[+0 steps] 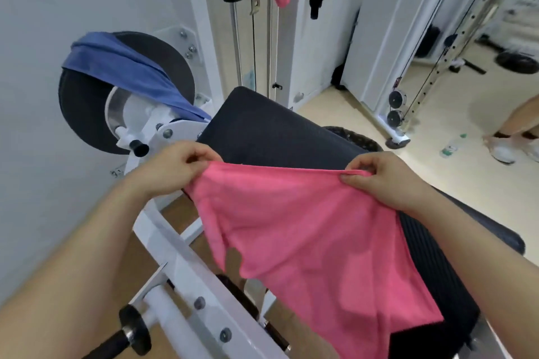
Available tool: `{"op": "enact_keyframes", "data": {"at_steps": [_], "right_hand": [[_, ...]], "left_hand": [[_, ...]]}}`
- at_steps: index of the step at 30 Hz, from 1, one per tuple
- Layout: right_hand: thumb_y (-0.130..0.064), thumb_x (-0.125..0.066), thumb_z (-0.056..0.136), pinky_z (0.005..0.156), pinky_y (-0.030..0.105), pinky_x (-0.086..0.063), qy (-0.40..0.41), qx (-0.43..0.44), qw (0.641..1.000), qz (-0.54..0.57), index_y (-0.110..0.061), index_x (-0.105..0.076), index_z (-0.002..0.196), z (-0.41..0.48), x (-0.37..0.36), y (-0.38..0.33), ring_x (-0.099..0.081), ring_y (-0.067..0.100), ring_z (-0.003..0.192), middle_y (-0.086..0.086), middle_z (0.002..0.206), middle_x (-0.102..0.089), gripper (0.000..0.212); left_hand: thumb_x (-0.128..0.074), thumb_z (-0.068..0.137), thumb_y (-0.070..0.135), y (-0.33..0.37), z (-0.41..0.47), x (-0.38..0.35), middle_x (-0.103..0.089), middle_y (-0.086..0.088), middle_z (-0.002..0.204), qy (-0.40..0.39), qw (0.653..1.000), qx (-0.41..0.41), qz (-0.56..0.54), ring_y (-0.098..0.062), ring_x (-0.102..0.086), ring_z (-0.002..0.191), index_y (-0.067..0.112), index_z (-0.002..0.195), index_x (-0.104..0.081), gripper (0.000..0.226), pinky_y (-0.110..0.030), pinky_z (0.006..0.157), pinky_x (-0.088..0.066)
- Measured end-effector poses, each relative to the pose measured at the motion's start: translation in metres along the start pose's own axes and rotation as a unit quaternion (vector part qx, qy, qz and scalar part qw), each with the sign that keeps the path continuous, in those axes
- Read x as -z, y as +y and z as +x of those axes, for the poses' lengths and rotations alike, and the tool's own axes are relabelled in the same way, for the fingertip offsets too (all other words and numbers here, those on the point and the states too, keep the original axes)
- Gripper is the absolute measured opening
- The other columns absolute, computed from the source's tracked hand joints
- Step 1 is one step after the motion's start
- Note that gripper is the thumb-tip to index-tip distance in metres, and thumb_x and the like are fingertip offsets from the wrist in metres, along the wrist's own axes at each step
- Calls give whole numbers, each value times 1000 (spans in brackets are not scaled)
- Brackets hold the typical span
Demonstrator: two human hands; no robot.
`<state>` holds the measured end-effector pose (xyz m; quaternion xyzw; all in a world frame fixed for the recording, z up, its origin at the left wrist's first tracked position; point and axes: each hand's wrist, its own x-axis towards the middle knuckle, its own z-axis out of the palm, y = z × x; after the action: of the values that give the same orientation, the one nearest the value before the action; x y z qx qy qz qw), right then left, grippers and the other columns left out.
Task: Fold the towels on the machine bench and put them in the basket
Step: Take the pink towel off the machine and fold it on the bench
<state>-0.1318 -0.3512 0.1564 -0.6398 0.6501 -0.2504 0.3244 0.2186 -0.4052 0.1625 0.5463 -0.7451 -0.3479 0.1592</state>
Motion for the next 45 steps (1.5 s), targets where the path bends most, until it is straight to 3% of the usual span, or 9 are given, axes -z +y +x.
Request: {"op": "enact_keyframes", "data": {"at_steps": [2,5,12,18,22,27,33,37,45], "right_hand": [[-27,-74,82,71,33,-53,-30,-5,999,-35,-22,-72,76,17,0,3,-65,11,69,-2,74,-71,8],[-31,-75,80,68,35,-49,-8,-4,998,-69,-23,-68,75,39,-1,2,-59,16,67,3,73,-67,12],[-49,-47,90,64,36,-49,108,15,931,-350,-22,-47,104,66,-22,-1,-57,23,80,-2,91,-56,30],[-44,-40,93,54,32,-43,152,0,912,-382,-21,-39,96,87,-33,6,-57,25,66,-2,87,-55,23],[-41,-52,82,67,37,-43,166,32,899,-403,-19,-52,110,100,-36,-4,-57,28,81,2,94,-56,35],[-29,-52,88,70,36,-35,133,129,915,-358,-18,-63,111,148,-62,-54,-52,27,91,3,99,-58,28],[-35,-47,96,89,43,-43,62,112,949,-288,-22,-58,124,233,-120,-100,-51,30,108,8,111,-56,33],[-26,-51,94,84,42,-43,112,97,937,-316,-17,-66,100,260,-140,-98,-54,30,98,7,100,-57,18],[-13,-54,84,67,33,-48,106,22,961,-256,-18,-67,87,286,-122,-97,-61,27,84,4,89,-65,14]], "left_hand": [[-50,93,-2,1,35,7,-67,14,88,104,989,-25,98,-2,-58,84,21,91,-72,32,-7,76,-40],[-52,89,-1,-2,90,15,-72,1,102,180,965,-76,173,-21,-63,99,18,98,-74,31,-29,87,-45],[-47,74,-10,-5,179,-8,-71,-10,100,210,940,-133,234,-36,-60,96,12,97,-75,43,-44,85,-46],[-41,84,10,-18,217,-21,-70,-8,107,223,936,-128,240,-34,-57,96,17,105,-73,39,-43,86,-46],[-59,89,12,-30,204,-23,-62,-5,119,285,950,-79,98,-24,-56,103,19,124,-61,36,-34,94,-44],[-59,92,9,-71,103,-47,-64,10,97,298,952,50,-43,5,-54,76,24,105,-70,23,-5,69,-38],[-56,95,18,-146,44,-89,-61,-1,118,298,934,196,-18,-13,-53,102,22,121,-64,27,-27,87,-40],[-57,96,23,-166,41,-94,-59,1,122,296,920,236,-103,-9,-54,103,21,128,-57,32,-26,89,-42],[-69,89,19,-174,50,-60,-74,-3,84,306,857,266,-318,-23,-68,86,17,87,-73,5,-36,82,-54]]}}
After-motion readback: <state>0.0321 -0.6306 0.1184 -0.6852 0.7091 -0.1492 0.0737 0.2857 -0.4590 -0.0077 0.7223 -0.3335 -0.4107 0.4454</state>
